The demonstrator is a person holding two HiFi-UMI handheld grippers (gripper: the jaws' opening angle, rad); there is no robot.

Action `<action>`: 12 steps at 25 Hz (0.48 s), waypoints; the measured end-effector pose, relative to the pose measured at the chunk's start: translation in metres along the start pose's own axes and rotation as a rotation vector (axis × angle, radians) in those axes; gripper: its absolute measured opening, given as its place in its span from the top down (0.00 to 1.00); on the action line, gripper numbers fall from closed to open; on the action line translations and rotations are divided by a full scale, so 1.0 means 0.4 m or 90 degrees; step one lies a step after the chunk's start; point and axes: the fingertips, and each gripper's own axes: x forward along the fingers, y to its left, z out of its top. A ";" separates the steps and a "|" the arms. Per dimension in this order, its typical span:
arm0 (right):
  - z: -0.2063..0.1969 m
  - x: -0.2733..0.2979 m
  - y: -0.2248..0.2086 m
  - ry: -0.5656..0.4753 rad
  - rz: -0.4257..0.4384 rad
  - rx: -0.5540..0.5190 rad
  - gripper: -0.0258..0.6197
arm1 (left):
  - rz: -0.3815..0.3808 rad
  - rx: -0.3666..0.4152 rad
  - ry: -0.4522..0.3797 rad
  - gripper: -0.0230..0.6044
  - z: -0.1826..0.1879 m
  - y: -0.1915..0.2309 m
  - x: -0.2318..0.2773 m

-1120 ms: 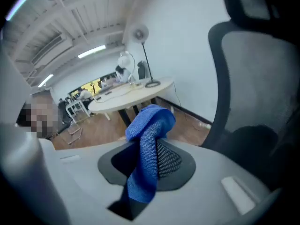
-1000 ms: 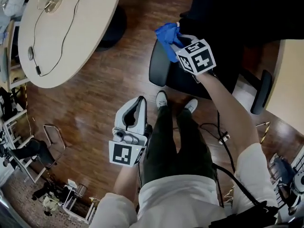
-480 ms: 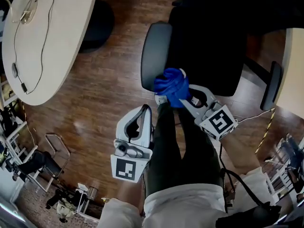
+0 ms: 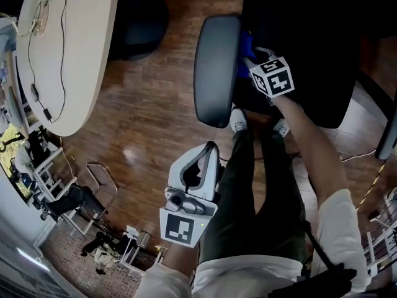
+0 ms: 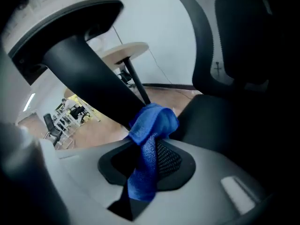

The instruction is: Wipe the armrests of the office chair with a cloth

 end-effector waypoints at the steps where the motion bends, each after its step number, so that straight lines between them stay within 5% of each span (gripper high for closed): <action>1: -0.007 -0.005 -0.005 -0.010 0.002 0.010 0.82 | -0.008 0.010 0.009 0.96 0.001 -0.008 -0.001; 5: 0.074 -0.299 0.006 -0.227 -0.032 0.071 0.82 | -0.060 0.028 0.009 0.96 0.035 -0.051 0.038; 8: 0.029 -0.684 -0.086 -0.369 -0.192 0.181 0.82 | -0.115 0.035 -0.010 0.96 0.071 -0.144 0.112; 12: -0.174 -1.020 -0.226 -0.381 -0.456 0.211 0.82 | -0.233 0.030 -0.017 0.96 0.096 -0.284 0.223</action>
